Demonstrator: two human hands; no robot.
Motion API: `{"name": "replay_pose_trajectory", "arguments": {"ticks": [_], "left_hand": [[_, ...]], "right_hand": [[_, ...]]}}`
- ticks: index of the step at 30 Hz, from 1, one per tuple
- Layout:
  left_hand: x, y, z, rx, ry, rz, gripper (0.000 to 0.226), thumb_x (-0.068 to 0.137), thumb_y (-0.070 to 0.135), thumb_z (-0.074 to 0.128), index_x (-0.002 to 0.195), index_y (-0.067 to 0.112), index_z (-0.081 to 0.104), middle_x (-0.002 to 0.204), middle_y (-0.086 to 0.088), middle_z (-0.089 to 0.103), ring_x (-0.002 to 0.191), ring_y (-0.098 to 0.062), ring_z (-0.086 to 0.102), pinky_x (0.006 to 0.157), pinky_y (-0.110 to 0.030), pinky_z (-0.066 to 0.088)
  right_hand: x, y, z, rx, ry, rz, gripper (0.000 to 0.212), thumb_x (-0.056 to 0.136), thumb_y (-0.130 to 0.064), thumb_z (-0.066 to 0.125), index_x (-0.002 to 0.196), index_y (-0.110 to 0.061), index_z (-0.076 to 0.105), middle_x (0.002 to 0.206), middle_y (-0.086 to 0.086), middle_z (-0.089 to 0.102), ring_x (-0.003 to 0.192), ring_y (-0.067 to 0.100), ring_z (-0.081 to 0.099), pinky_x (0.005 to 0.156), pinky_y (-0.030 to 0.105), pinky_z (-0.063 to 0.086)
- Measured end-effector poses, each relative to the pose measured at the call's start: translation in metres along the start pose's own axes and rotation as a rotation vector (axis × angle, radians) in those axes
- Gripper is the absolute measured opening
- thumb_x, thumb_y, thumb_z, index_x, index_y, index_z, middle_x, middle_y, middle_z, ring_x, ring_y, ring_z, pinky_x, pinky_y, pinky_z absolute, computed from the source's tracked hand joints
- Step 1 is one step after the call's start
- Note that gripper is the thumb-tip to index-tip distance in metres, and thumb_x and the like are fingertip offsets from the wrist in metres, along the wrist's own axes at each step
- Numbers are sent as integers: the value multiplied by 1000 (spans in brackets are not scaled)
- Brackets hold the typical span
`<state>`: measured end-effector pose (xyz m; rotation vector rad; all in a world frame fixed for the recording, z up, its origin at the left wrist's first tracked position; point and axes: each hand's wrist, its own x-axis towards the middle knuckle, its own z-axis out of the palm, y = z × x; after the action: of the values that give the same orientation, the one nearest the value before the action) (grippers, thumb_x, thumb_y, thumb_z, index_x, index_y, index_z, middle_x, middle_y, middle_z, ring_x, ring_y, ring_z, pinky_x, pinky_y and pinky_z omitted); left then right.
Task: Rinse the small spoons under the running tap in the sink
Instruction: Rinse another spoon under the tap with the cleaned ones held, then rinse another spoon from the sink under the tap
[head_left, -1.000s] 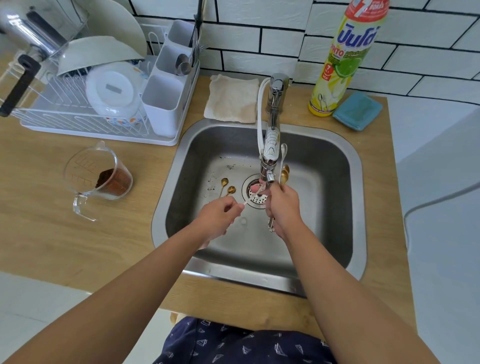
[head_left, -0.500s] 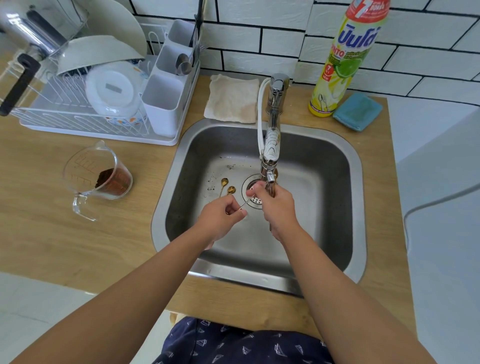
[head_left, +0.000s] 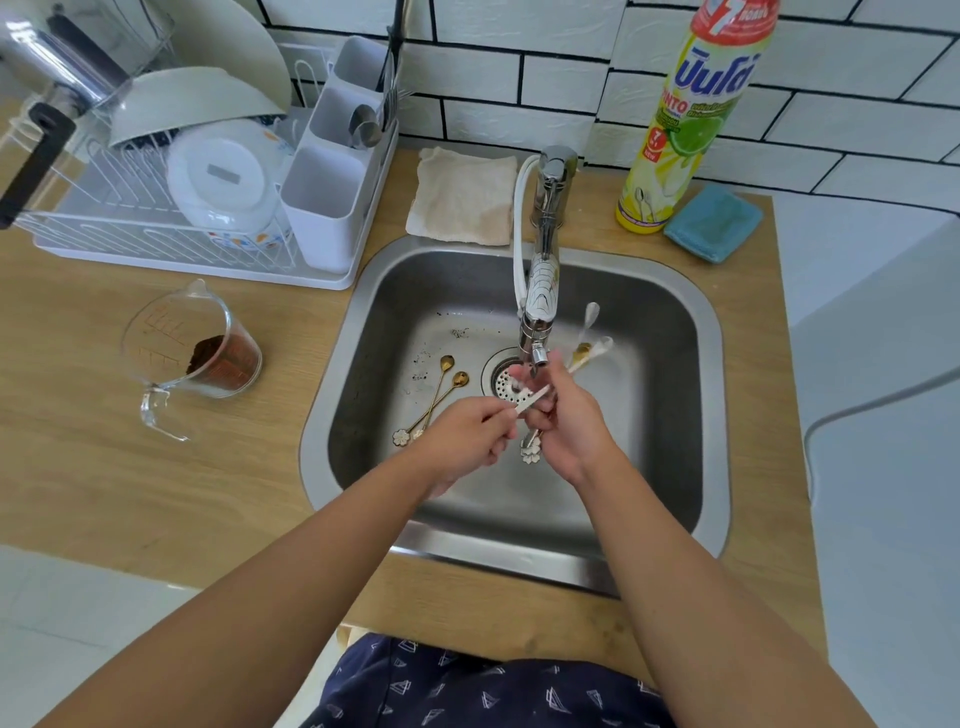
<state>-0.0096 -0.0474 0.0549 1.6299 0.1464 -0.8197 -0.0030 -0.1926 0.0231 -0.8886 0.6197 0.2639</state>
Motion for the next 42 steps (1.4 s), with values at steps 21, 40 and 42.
{"name": "replay_pose_trajectory", "arguments": {"ticks": [21,40,42], "left_hand": [[86,-65,-69,924,433,-93,24,98,25,59,117,10,54,120,-13,53,99,-28,55,83,-39,49],[44,-42,-31,356,386,-24,13,97,17,53,90,22,62,90,-5,66,74,-24,62,66,-31,52],[39,-38,-17,220,349,-49,12,99,20,54,90,21,62,80,-2,62,65,-18,54,52,-23,43]], "right_hand": [[7,-10,-34,84,162,-107,33,110,-35,45,87,-14,55,96,8,79,41,5,25,39,17,29],[13,6,-24,-54,269,-63,15,98,-29,68,106,-17,65,80,0,75,39,6,24,36,20,24],[14,9,-16,-157,275,-62,22,93,-27,74,113,-21,69,62,-8,57,41,6,27,37,20,25]]}}
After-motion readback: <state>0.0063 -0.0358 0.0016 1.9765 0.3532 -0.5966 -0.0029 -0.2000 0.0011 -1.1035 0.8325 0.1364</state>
